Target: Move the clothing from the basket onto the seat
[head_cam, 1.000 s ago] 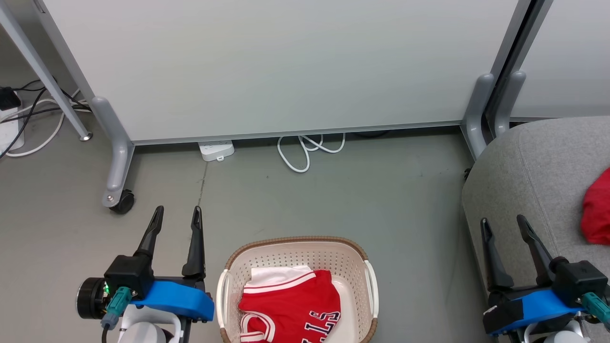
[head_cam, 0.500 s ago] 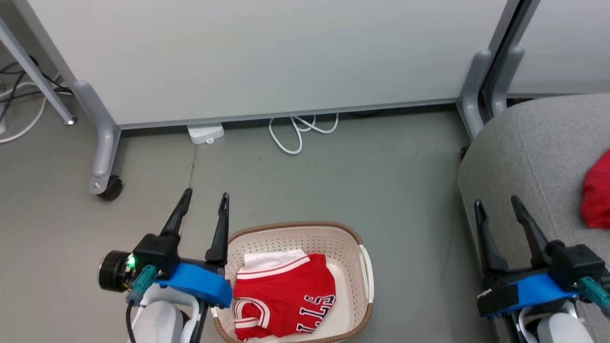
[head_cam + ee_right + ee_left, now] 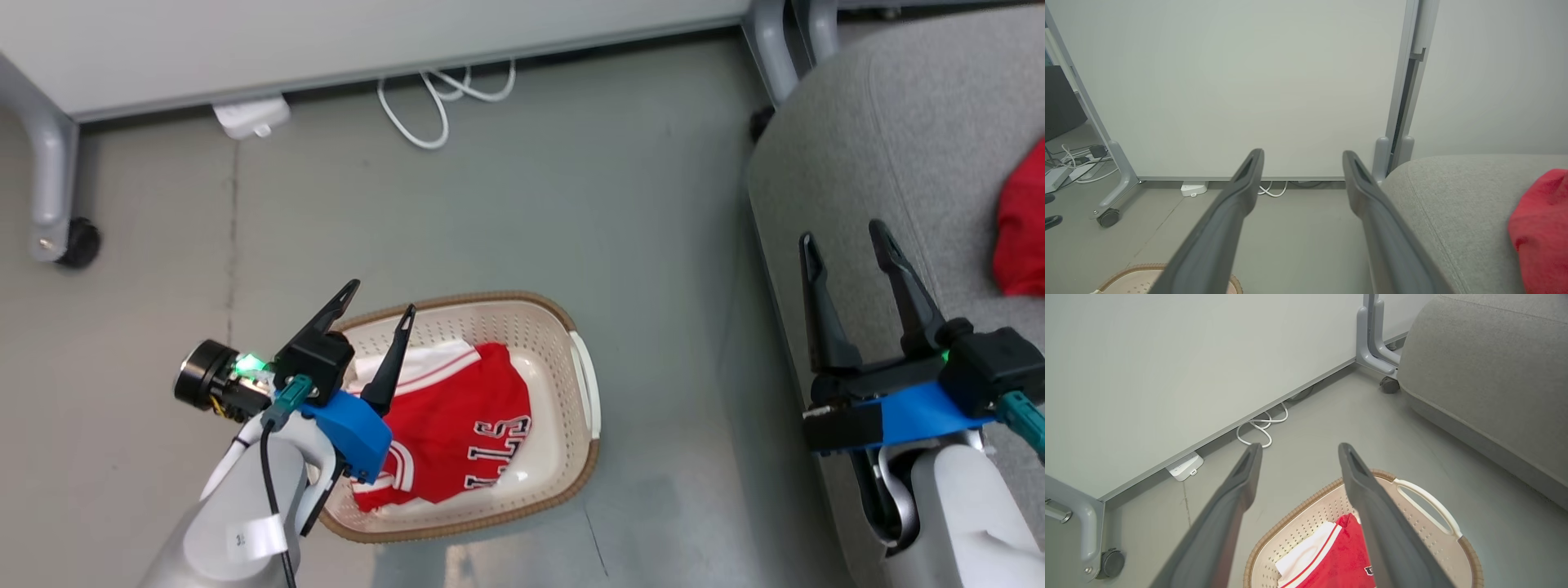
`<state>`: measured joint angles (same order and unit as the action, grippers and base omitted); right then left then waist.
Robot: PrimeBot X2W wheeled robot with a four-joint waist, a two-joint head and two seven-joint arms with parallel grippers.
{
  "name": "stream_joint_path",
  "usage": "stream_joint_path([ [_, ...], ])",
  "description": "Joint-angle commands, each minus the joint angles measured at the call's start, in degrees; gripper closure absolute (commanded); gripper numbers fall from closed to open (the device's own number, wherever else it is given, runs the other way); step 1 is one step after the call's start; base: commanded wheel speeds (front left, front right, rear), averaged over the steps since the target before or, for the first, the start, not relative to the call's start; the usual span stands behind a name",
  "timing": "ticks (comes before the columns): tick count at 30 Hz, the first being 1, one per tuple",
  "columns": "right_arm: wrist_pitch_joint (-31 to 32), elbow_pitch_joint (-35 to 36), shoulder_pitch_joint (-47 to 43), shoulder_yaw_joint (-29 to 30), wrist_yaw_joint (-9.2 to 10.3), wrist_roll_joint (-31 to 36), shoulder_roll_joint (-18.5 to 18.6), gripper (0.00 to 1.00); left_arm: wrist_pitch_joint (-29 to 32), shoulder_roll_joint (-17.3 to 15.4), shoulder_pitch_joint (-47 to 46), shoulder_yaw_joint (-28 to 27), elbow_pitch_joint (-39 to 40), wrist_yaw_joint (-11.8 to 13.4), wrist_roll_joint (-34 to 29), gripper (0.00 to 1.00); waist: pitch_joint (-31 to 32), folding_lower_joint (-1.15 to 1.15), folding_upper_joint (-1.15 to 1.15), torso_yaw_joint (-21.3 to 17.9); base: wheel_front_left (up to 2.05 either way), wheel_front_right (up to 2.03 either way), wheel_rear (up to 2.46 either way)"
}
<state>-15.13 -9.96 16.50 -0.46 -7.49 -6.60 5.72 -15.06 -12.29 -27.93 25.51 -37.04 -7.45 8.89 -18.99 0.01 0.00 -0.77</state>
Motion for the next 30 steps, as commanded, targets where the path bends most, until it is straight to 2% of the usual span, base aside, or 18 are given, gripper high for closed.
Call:
stream_joint_path([
  [1,0.0,0.3,1.3,-0.1,-0.01,0.1,-0.1,0.00,-0.2,-0.6,-1.6,1.2,-0.9,0.0,0.2,0.00,-3.7,-0.01,0.00,-2.3,0.00,0.00,0.00],
  [3,0.0,1.0,3.0,-0.5,-0.01,0.2,-0.5,0.00,-0.2,-2.3,-4.9,5.1,-4.1,0.0,0.7,0.00,-6.9,-0.01,0.00,-3.5,0.00,0.00,0.00],
  [9,0.0,2.2,6.6,-1.4,-0.01,0.4,-1.0,0.00,-0.2,-4.7,-10.9,13.8,-9.6,0.0,1.5,0.00,-13.1,-0.01,0.00,-5.7,0.00,0.00,0.00],
  [18,0.0,4.6,11.8,-2.9,-0.01,1.1,-1.2,0.00,-0.1,-6.8,-19.7,27.6,-19.2,0.0,4.0,0.00,-22.1,-0.01,0.00,-8.4,0.00,0.00,0.00],
  [23,0.0,6.0,14.2,-3.6,-0.01,1.5,-1.2,0.00,1.6,-7.0,-23.8,35.1,-24.5,0.0,6.9,0.00,-26.4,-0.01,0.00,-9.8,0.00,0.00,0.00],
  [30,0.0,8.2,16.6,-4.5,-0.01,2.0,-1.4,0.00,5.2,-8.2,-28.6,43.9,-28.1,0.0,10.5,0.00,-32.0,-0.01,0.00,-11.4,0.00,0.00,0.00],
])
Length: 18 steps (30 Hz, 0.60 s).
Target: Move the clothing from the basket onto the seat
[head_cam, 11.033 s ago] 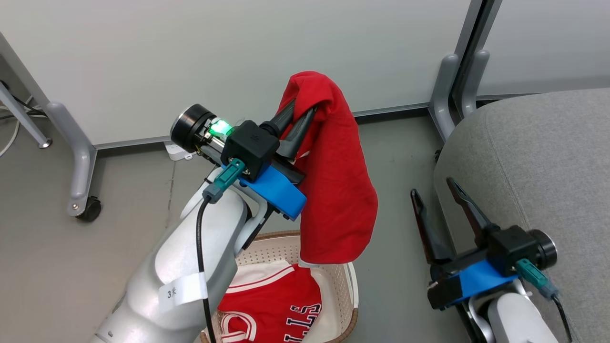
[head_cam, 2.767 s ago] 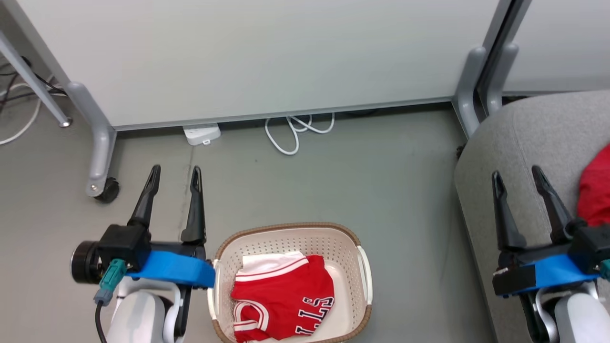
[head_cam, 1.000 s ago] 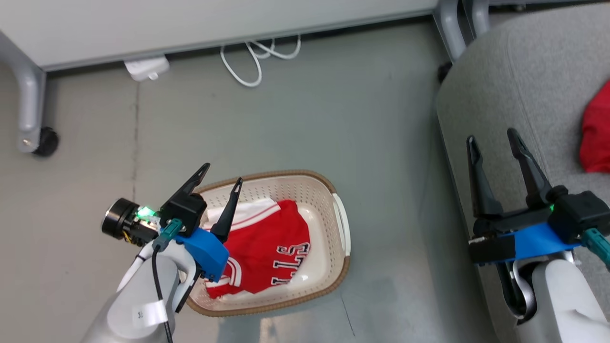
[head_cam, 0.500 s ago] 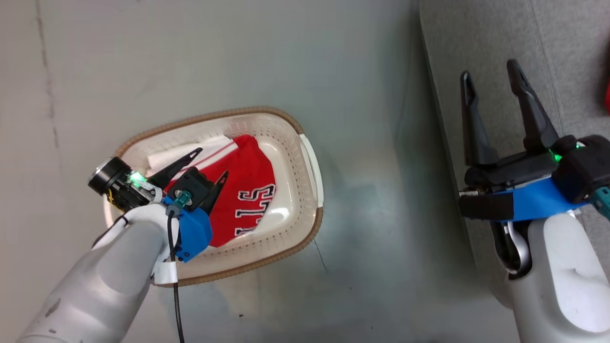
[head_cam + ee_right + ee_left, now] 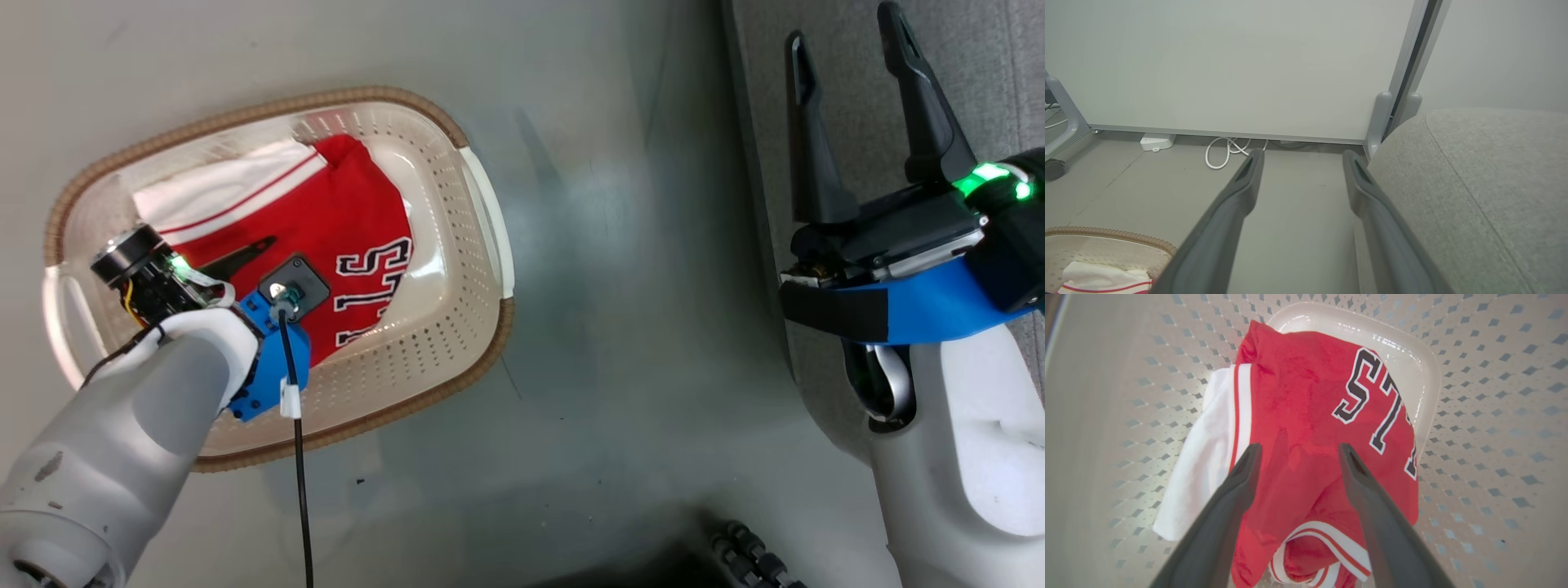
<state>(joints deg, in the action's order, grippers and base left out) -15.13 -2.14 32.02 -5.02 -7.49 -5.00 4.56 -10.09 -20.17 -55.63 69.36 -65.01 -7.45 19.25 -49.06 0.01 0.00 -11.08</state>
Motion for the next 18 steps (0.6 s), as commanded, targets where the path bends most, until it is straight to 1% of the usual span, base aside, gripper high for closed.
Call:
stream_joint_path([
  [1,0.0,0.8,1.4,0.0,-0.01,0.4,-0.3,0.00,1.1,-0.5,-1.5,0.9,-0.6,0.0,0.5,0.00,-2.7,-0.01,0.00,-1.3,0.00,0.00,0.00],
  [8,0.0,2.8,2.7,-0.6,-0.01,0.6,-0.6,0.00,5.8,-2.2,-4.8,3.4,-1.3,0.0,2.4,0.00,-7.6,-0.01,0.00,-2.7,0.00,0.00,0.00],
  [18,0.0,4.4,3.4,-0.3,-0.01,1.0,-1.2,0.00,10.0,-4.5,-7.7,4.1,-1.7,0.0,3.2,0.00,-12.3,-0.01,0.00,-3.9,0.00,0.00,0.00],
])
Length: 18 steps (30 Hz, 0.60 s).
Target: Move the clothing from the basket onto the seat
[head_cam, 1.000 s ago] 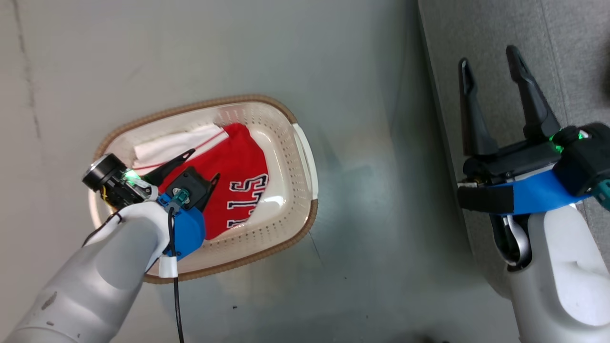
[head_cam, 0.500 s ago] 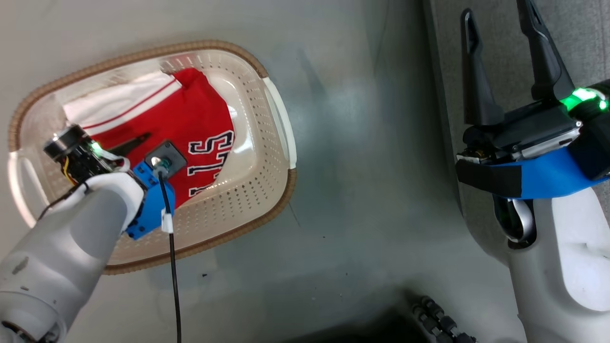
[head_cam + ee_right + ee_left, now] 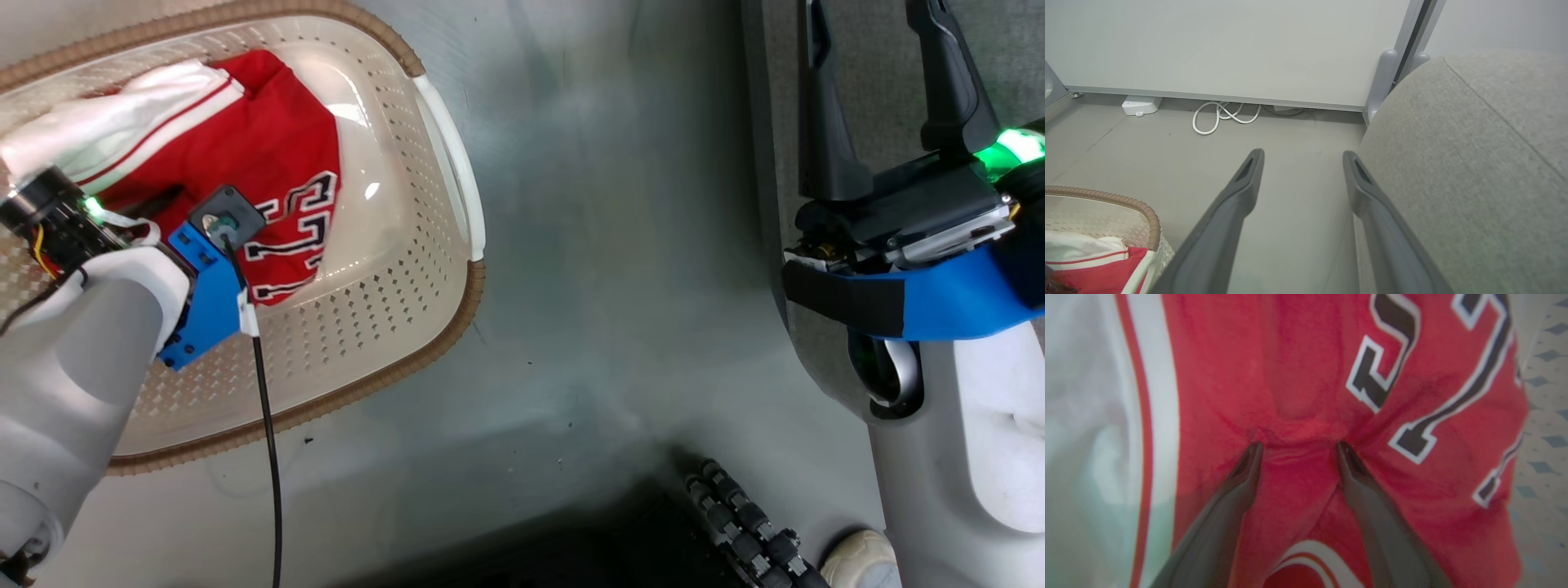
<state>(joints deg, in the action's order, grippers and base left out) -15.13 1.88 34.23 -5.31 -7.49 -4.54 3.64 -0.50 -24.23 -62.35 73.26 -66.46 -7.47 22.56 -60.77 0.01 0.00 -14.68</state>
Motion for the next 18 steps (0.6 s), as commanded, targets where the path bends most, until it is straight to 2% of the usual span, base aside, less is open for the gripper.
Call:
stream_joint_path([
  [1,0.0,0.5,1.1,0.1,-0.01,0.6,-0.3,0.00,0.6,-0.5,-1.3,0.2,-0.4,0.0,-0.1,0.00,-0.9,-0.01,0.00,-0.4,0.00,0.00,0.00],
  [7,0.0,0.6,0.9,0.5,-0.01,0.7,-0.6,0.00,2.1,-0.1,-1.8,0.2,-1.3,0.0,-0.7,0.00,-1.6,-0.01,0.00,-0.4,0.00,0.00,0.00],
  [8,0.0,0.4,1.0,0.6,-0.01,0.7,-0.6,0.00,2.7,0.0,-1.6,0.2,-1.4,0.0,-0.6,0.56,-1.6,-0.01,0.00,-0.4,0.00,0.00,0.00],
  [9,0.0,0.3,1.1,0.6,-0.01,0.7,-0.6,0.00,3.1,0.1,-1.5,0.2,-1.4,0.0,-0.5,0.84,-1.6,-0.01,0.00,-0.4,0.00,0.00,0.00],
  [10,0.0,0.3,1.3,0.6,-0.01,0.7,-0.6,0.00,3.3,0.1,-1.3,0.2,-1.4,0.0,-0.7,1.00,-1.5,-0.01,0.00,-0.4,0.00,0.00,0.00],
  [18,0.0,-0.1,1.3,1.4,-0.01,1.0,-0.8,0.00,3.0,0.7,-0.8,0.2,-0.1,0.1,-0.3,1.00,-0.3,-0.01,0.00,0.3,0.00,0.00,0.00],
])
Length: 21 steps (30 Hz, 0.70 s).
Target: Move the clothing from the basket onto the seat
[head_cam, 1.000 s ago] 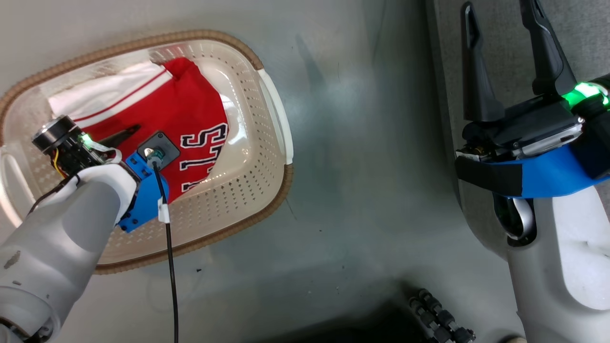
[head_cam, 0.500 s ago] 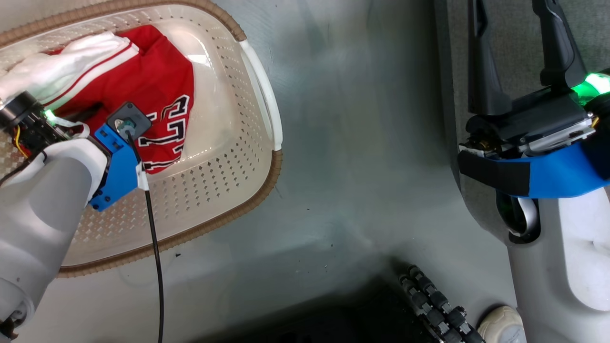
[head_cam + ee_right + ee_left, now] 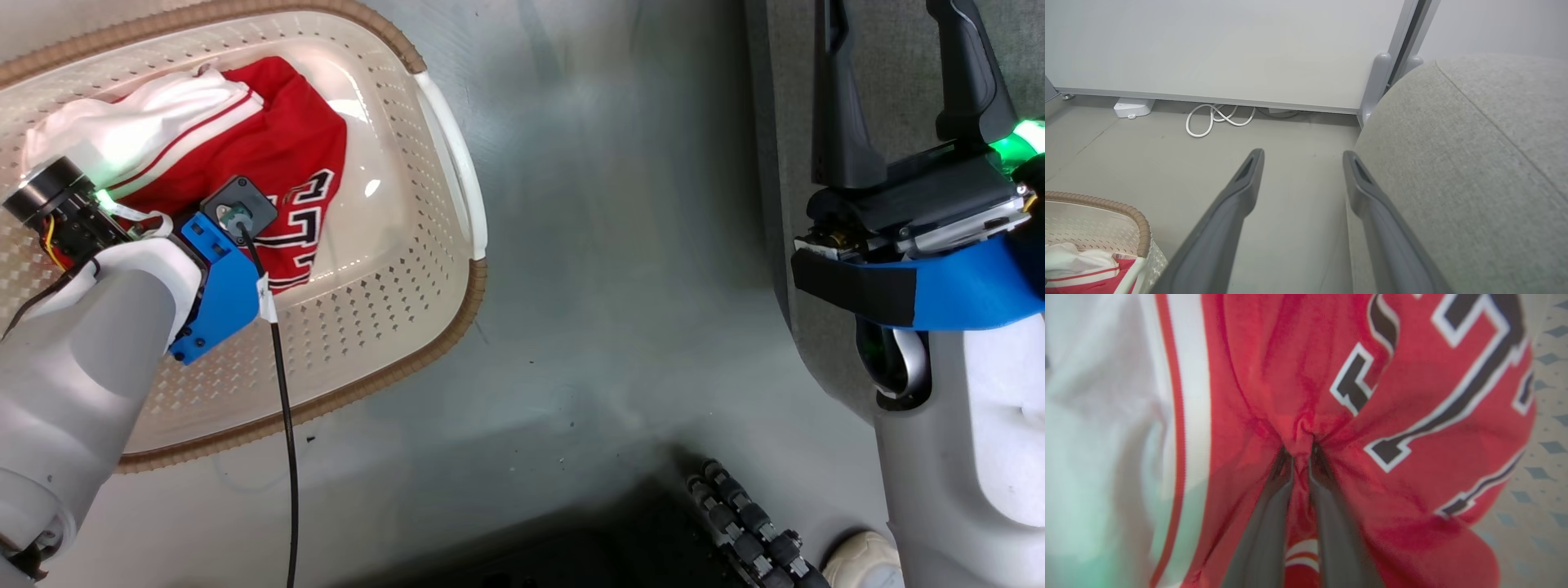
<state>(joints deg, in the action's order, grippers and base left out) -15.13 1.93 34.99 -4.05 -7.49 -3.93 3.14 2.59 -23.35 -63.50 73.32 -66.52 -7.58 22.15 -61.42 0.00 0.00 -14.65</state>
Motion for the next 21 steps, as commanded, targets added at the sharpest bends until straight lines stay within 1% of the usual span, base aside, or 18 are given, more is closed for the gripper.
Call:
stream_joint_path([
  [1,0.0,-0.2,0.5,0.3,-0.01,0.3,-0.3,0.00,-0.3,0.1,0.5,0.2,0.1,0.2,0.4,1.00,0.6,0.00,0.00,0.4,0.00,0.00,0.00],
  [9,0.0,-1.2,-0.5,1.3,-0.01,0.4,-0.2,0.00,-3.2,2.8,2.1,0.2,1.4,0.2,2.0,1.00,4.6,0.00,0.00,2.4,0.00,0.00,0.00],
  [18,0.0,-3.1,-2.8,3.0,-0.01,0.4,1.0,0.00,-8.3,7.5,5.7,0.2,3.4,0.2,2.7,1.00,12.9,0.00,0.00,5.9,0.00,0.00,0.00],
  [21,0.0,-3.7,-3.8,3.4,-0.01,0.5,1.4,0.00,-9.5,8.4,6.4,0.2,3.7,0.2,3.0,1.00,15.0,0.00,0.00,6.9,0.00,0.00,0.00],
])
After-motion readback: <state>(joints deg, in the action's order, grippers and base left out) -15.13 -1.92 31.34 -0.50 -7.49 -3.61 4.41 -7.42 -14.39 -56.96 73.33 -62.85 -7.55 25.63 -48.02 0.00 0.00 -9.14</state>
